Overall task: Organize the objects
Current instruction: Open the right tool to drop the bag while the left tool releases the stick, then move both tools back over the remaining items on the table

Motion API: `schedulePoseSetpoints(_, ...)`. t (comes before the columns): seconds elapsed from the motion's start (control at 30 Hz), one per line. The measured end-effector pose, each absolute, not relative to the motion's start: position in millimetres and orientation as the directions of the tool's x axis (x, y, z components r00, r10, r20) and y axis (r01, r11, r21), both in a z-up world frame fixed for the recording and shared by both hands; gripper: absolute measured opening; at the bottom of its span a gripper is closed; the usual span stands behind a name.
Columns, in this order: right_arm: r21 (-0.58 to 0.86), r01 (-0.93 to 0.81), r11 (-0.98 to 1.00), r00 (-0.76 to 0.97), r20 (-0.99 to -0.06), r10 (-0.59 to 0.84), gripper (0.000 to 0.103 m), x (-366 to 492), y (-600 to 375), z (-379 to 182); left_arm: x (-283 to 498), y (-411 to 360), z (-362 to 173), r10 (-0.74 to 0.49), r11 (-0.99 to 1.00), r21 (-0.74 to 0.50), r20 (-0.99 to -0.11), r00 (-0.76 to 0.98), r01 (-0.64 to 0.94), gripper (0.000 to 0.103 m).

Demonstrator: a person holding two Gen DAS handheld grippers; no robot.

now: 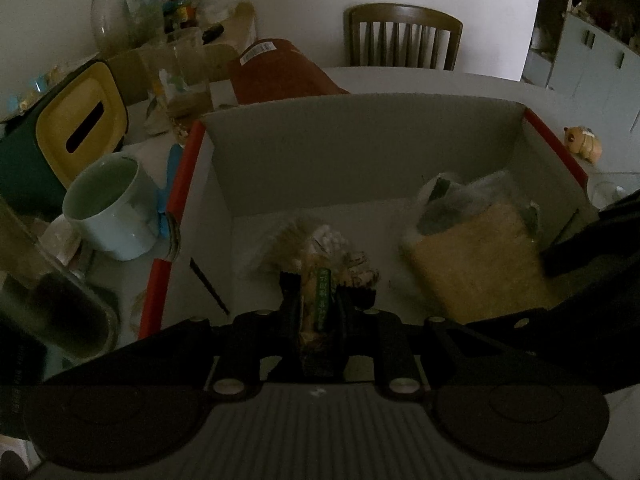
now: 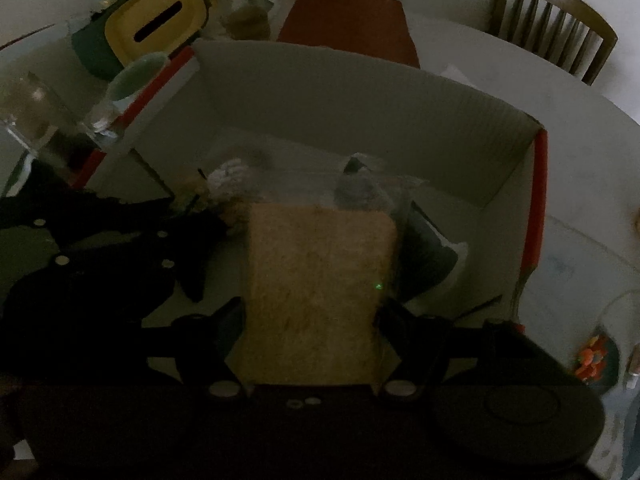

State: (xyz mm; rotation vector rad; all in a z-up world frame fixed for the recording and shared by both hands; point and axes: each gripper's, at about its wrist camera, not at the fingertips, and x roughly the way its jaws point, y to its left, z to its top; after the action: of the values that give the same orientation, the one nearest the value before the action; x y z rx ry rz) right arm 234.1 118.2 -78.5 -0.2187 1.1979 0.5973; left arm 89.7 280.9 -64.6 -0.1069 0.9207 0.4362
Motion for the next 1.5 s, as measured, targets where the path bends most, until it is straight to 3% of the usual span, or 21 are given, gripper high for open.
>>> schedulePoseSetpoints(0.13, 0.164, -0.553, 0.816, 0.236, -0.909, 0.343, 0.075, 229.9, 112.3, -71.3, 86.8, 282.2, -62.7, 0.318, 0.902, 0.079, -0.786, 0.53, -0.425, 0.033)
schedulePoseSetpoints(0.17, 0.167, -0.552, 0.817, 0.238, -0.907, 0.347, 0.076, 229.1, 110.8, -69.7, 85.7, 281.8, -61.6, 0.32, 0.901, 0.076, -0.783, 0.534, -0.427, 0.042)
schedulePoseSetpoints(0.37, 0.204, -0.526, 0.826, 0.253, -0.889, 0.381, 0.082, 226.3, 95.9, -57.3, 79.4, 271.1, -52.7, 0.315, 0.911, 0.074, -0.759, 0.569, -0.405, 0.059)
schedulePoseSetpoints(0.93, 0.265, -0.546, 0.795, 0.288, -0.832, 0.475, 0.084, 200.6, 21.9, -10.8, 76.4, 206.9, -9.1, 0.262, 0.936, 0.024, -0.714, 0.65, -0.351, 0.068)
schedulePoseSetpoints(1.23, 0.264, -0.558, 0.787, 0.333, -0.798, 0.503, 0.097, 186.6, -51.6, 0.6, 94.7, 141.3, 3.9, 0.247, 0.946, 0.022, -0.698, 0.672, -0.324, 0.08)
schedulePoseSetpoints(1.5, 0.229, -0.508, 0.83, 0.385, -0.802, 0.457, 0.098, 189.8, -131.5, -10.6, 123.9, 80.2, -0.8, 0.21, 0.96, 0.017, -0.707, 0.675, -0.28, 0.083)
